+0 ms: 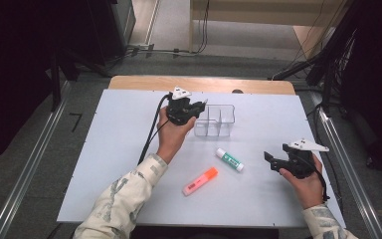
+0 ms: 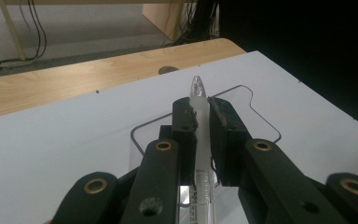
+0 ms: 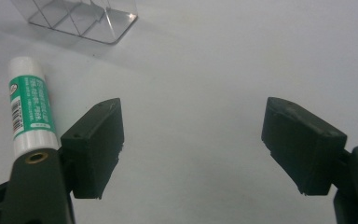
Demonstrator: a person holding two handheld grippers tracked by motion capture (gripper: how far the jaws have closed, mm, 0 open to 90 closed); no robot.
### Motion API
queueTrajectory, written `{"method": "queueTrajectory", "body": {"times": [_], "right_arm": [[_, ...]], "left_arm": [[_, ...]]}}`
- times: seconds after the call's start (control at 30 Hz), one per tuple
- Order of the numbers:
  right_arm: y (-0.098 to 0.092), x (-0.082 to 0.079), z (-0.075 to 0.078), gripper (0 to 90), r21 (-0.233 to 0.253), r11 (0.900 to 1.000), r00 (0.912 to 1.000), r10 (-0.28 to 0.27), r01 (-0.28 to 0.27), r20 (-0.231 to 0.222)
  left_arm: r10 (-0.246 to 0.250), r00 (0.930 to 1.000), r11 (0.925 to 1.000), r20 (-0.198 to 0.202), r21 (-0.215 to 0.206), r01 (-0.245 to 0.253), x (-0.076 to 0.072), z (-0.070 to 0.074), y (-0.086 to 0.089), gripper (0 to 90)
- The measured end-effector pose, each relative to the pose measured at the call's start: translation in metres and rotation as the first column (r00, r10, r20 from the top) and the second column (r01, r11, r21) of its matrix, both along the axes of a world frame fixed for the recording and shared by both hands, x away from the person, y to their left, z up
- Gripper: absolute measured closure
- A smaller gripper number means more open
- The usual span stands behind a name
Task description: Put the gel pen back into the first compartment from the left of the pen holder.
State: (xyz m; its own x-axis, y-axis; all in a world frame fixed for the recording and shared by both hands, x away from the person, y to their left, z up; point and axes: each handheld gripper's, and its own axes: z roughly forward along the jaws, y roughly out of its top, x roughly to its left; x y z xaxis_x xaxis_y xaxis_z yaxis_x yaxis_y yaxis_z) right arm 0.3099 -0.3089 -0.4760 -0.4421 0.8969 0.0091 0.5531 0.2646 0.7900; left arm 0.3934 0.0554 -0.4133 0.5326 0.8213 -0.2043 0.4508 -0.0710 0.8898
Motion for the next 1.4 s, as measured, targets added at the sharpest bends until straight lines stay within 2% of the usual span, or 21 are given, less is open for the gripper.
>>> {"method": "queueTrajectory", "body": {"times": [0.33,1.07,1.4], "right_arm": [[0.000,0.000,0.000,19.8,0.000,1.000,1.0000,-0.001,0.001,-0.002],[-0.001,0.000,0.000,19.7,-0.004,1.000,1.0000,0.000,0.000,0.006],[-0.001,0.000,0.000,19.7,-0.008,1.000,1.0000,-0.003,0.003,0.002]], "left_arm": [[0.010,1.0000,0.9998,0.001,0.018,-0.010,0.014,0.009,-0.006,81.5],[0.023,0.9994,0.9991,-0.026,0.037,-0.022,0.050,0.010,-0.025,81.5],[0.042,0.9988,0.9990,-0.023,0.014,-0.042,0.065,0.014,-0.029,81.5]]}}
